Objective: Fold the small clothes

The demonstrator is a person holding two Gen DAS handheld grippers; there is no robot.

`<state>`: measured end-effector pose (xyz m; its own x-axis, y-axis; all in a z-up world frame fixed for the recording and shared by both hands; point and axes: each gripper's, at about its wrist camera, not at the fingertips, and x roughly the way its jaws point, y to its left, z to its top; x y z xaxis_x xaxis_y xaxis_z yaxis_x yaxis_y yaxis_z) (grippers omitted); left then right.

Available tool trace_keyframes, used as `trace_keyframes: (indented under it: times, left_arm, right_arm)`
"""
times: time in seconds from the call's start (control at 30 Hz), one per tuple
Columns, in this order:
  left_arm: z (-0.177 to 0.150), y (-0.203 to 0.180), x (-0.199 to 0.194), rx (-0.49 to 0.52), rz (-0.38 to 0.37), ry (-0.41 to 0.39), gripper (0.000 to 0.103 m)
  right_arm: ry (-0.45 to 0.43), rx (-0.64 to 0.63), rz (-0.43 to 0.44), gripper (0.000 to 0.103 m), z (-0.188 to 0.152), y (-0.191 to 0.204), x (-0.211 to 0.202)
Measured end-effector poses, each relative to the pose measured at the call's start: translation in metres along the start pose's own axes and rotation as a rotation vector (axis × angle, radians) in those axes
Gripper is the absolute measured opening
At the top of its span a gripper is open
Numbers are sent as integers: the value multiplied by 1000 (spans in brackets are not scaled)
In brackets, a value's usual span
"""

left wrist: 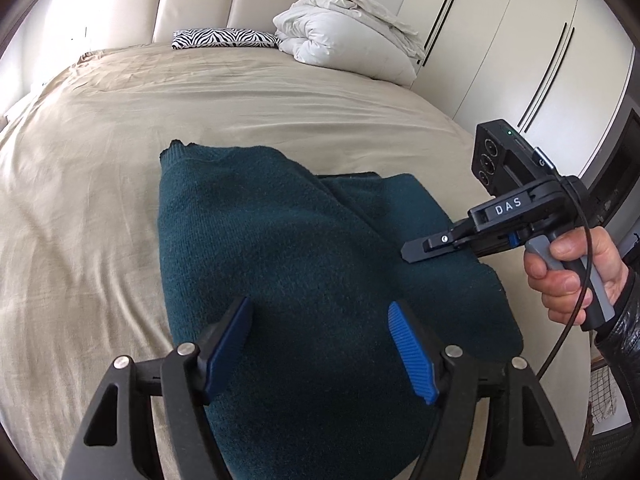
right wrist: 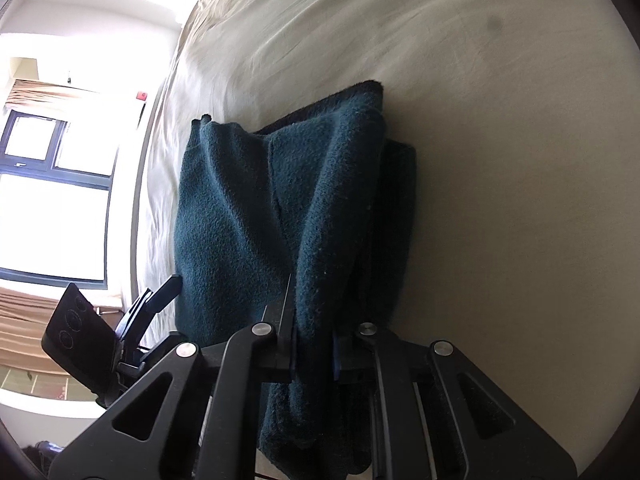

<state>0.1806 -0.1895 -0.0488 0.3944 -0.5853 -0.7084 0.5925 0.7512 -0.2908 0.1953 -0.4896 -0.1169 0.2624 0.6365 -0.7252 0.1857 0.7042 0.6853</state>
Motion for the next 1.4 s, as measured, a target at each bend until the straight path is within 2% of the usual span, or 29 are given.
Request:
trace_keyframes:
  times: [0.07, 0.17, 0.23, 0.4, 0.63, 0.73, 0.9, 1.0, 1.07, 1.13, 1.2, 1.27, 1.4]
  left_arm:
    - [-4, 0, 1, 21, 17, 1, 73]
    - [-7, -2, 3, 73, 44, 20, 73]
    - [-8, 2, 2, 58, 37, 22, 73]
    - [-9, 1, 4, 46, 45, 20, 73]
    - [-12, 4, 0, 11, 40, 22, 73]
    - [-10, 4, -2, -5, 39, 28, 73]
    - [-9, 4, 0, 1, 30, 36, 74]
    - [-9, 4, 3, -4, 21, 38, 78]
    - [-9, 3, 2, 3, 23, 42, 78]
    - [-9, 2, 2, 8, 22, 45, 78]
    - [-9, 4, 0, -6, 14, 40, 78]
    - [-9, 7, -2, -40, 0, 31, 78]
    - [-9, 6, -3, -37, 0, 33, 78]
  right_arm:
    - [12, -6, 5, 14, -6, 2, 10]
    - [-20, 44, 51, 15, -10, -6, 1]
    - [-35, 68, 66, 15, -15, -10, -5]
    - [-112, 92, 8, 15, -25, -14, -32]
    - [-172, 112, 94, 17, -66, -11, -58]
    - [-191, 108, 53, 17, -74, -12, -54]
    - [-240, 187, -11, 14, -70, -41, -50]
    - [-297, 209, -117, 13, -65, -52, -53]
    - [-330, 258, -101, 11, -69, -59, -61]
    - [-400, 222, -102, 12, -78, -48, -80]
    - [-432, 170, -24, 12, -88, -30, -95]
    - [-413, 105, 63, 12, -99, -8, -96]
    - [-283, 33, 67, 15, -113, 18, -55]
